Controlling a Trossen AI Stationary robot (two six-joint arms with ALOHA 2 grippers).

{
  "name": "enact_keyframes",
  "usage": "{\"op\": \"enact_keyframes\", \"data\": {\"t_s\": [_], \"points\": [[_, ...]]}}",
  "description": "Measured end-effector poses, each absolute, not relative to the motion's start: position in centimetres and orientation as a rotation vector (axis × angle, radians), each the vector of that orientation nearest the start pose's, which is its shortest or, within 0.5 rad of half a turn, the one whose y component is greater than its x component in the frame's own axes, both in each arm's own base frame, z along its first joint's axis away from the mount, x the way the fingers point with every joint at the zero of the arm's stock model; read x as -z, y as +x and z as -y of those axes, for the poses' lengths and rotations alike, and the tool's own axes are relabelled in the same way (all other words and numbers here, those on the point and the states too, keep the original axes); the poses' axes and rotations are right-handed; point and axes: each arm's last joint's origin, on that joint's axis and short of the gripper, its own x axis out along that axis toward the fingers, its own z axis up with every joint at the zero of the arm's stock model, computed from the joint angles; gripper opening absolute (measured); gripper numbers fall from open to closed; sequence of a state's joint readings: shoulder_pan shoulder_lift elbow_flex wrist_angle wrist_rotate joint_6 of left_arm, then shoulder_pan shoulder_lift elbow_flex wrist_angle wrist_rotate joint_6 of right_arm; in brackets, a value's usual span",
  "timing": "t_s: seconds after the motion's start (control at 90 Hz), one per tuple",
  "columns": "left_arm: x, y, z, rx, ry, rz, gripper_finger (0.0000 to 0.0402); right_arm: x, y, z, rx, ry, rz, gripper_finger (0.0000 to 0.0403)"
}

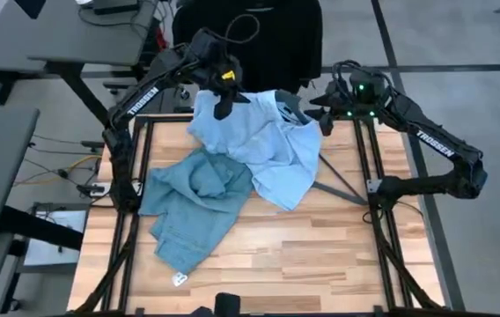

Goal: Hang clothes
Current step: Unhang the blue shirt from the rack

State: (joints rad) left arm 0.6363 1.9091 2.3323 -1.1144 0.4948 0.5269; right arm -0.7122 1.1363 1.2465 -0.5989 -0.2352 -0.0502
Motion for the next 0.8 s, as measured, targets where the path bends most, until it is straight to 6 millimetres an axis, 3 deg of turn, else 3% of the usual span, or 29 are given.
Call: {"op": "enact_keyframes", "data": {"t_s": [0.178, 0.422, 0.544, 0.689, 0.8], "points": [[-44.9, 31.2, -21.3, 0.028, 0.142, -0.594, 0.0029, -38.7, 19.1, 15.2, 0.422, 0.143, -0.379, 0.0196], [-44.9, 30.8, -21.4, 0.033, 0.127, -0.611, 0.0029, -38.8, 21.2, 15.4, 0.181, 0.211, -0.27, 0.0196], [-44.4, 30.9, -21.4, 0.035, 0.106, -0.637, 0.0029, -38.5, 20.6, 15.2, 0.178, 0.242, -0.31, 0.0196], [-45.3, 30.0, -21.4, 0.005, 0.118, -0.617, 0.0029, -39.2, 18.9, 15.5, 0.236, 0.237, -0.295, 0.0196], [-45.5, 30.0, -21.4, 0.02, 0.116, -0.594, 0.0029, -39.3, 19.3, 16.0, 0.238, 0.228, -0.263, 0.0196]]}}
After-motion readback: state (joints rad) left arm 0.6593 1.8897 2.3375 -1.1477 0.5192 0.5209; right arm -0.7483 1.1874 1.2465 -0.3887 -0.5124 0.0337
